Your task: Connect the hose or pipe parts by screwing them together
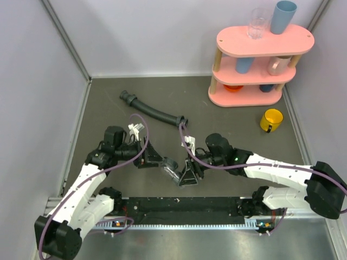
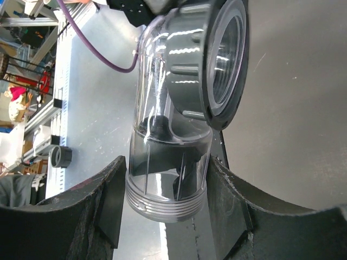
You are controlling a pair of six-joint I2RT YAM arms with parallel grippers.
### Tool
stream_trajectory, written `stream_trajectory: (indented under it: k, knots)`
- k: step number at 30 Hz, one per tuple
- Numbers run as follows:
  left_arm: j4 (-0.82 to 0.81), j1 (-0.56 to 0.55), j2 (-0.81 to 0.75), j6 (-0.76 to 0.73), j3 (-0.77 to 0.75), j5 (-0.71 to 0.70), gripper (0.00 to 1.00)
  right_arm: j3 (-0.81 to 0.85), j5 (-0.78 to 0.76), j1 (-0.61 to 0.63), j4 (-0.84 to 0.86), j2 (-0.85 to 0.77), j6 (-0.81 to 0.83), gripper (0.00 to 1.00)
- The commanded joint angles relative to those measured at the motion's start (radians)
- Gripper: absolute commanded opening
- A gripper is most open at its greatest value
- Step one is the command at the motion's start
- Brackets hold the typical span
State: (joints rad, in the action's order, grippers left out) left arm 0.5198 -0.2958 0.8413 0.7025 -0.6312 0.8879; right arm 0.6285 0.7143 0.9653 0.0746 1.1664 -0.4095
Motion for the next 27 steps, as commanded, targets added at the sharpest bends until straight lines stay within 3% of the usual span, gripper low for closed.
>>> stream_trajectory:
  k: [1,16,27]
  knots:
    - [-0.079,-0.002,-0.048,0.064,0.025,0.091,0.78,0.039,0.027,-0.008,0.074,0.016,0.003,0.07]
    - [-0.072,-0.005,-0.064,0.058,0.07,0.105,0.72,0.06,0.014,-0.007,0.071,0.033,0.015,0.06]
    - [-0.184,-0.046,-0.039,0.137,0.11,0.137,0.67,0.065,0.051,-0.007,0.106,0.072,0.034,0.06]
